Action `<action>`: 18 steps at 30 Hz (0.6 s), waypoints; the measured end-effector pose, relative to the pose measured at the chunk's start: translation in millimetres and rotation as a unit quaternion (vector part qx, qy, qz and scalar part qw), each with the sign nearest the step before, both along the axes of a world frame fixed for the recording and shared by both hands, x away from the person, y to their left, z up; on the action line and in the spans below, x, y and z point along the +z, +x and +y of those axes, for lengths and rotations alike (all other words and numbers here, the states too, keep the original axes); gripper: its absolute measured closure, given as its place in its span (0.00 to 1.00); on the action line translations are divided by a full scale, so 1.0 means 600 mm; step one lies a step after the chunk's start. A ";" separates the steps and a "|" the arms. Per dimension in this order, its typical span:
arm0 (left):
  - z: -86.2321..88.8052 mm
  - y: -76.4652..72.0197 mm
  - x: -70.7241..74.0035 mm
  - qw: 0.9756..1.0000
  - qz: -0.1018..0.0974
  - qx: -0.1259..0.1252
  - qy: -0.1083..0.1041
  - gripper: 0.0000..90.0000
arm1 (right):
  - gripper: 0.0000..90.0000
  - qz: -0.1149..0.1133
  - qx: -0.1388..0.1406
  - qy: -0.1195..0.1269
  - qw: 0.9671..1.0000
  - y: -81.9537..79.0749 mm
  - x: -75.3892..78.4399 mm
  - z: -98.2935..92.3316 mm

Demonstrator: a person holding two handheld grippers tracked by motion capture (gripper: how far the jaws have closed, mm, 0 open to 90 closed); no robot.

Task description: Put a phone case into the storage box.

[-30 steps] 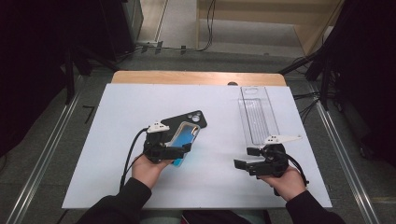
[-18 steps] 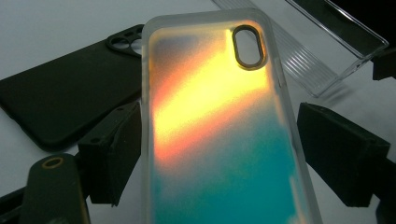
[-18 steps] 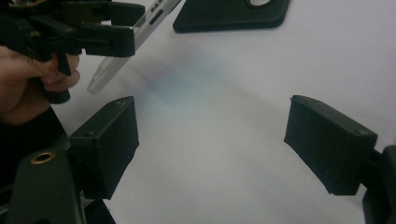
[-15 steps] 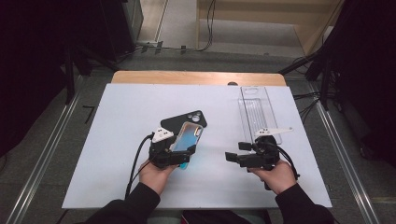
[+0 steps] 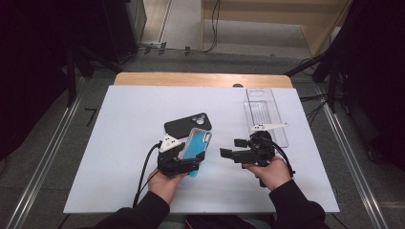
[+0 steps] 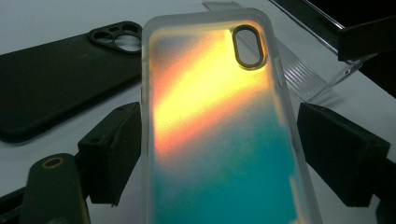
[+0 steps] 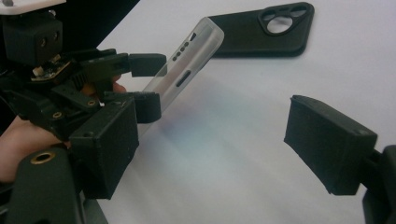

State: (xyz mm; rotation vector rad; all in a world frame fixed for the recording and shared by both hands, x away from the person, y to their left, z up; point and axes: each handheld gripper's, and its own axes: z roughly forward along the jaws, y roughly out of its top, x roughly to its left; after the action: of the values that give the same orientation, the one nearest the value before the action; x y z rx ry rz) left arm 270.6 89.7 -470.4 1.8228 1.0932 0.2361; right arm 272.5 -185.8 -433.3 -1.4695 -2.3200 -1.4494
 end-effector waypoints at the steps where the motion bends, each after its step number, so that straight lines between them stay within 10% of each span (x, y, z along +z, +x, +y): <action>1: 0.000 -0.001 0.000 1.000 0.000 0.001 -0.003 0.18 | 0.17 -0.001 -0.002 0.000 1.000 0.002 0.000 0.003; 18: -0.008 -0.011 -0.002 1.000 0.001 0.002 -0.014 0.18 | 0.23 0.020 -0.013 0.025 0.999 0.038 0.005 0.040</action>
State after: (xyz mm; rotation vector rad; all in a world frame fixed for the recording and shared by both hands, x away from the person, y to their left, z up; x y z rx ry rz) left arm 264.1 84.8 -471.6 1.7960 1.0963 0.2201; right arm 295.3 -161.7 -430.5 -1.5066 -2.2324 -1.4594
